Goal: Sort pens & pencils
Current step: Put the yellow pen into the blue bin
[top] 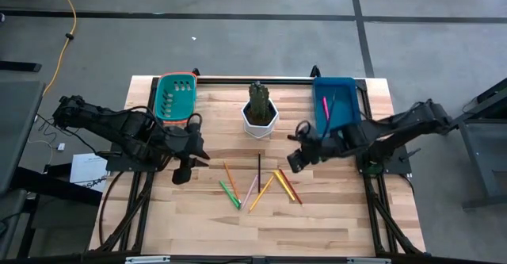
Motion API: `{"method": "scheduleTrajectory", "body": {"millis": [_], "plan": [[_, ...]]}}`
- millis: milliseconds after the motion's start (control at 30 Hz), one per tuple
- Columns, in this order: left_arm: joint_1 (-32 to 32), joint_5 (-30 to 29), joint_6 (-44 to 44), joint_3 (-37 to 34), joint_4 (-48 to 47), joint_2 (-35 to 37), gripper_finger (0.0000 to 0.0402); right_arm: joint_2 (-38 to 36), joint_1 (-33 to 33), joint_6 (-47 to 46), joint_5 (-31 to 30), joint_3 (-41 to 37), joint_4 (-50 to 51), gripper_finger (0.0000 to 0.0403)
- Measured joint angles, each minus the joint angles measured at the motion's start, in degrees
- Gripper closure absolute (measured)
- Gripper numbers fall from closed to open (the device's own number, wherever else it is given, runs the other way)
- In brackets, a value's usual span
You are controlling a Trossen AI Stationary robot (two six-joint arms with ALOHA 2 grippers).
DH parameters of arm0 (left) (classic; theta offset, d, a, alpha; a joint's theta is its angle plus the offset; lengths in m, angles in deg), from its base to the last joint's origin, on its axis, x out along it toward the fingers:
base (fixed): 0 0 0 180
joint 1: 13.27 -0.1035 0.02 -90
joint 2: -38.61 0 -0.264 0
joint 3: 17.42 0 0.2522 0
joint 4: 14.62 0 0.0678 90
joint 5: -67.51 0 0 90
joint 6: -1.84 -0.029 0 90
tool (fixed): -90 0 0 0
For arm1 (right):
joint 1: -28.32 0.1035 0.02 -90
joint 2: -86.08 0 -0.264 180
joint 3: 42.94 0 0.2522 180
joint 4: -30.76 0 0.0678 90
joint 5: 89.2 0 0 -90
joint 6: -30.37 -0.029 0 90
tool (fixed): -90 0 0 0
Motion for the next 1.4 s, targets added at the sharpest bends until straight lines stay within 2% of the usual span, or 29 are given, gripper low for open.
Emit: {"method": "scheduleTrajectory", "body": {"millis": [133,300,633,833,1133,1400], "plan": [[1.07,0.94,2.49,0.00,1.48,0.00,0.0305,3.11,4.07,-3.45,-0.57,0.00,-0.49,0.0293],[5.29,-1.15,5.29,0.00,2.97,-0.66,0.0305,7.95,7.22,-6.24,0.21,0.00,-2.76,0.0293],[12.92,-6.42,10.67,-0.02,6.02,-4.31,0.0305,17.00,7.66,-8.33,5.27,0.95,-6.04,0.0293],[15.19,-6.56,12.66,0.02,7.17,-6.73,0.0305,21.84,7.66,-7.98,5.66,5.68,-0.33,0.0293],[16.17,-5.79,13.96,-0.07,6.79,-9.14,0.0305,31.57,7.30,-3.35,5.55,18.14,12.93,0.0293],[16.17,-5.35,14.08,0.00,7.02,-9.66,0.0305,36.50,6.68,-1.84,5.64,21.52,15.27,0.0293]]}}
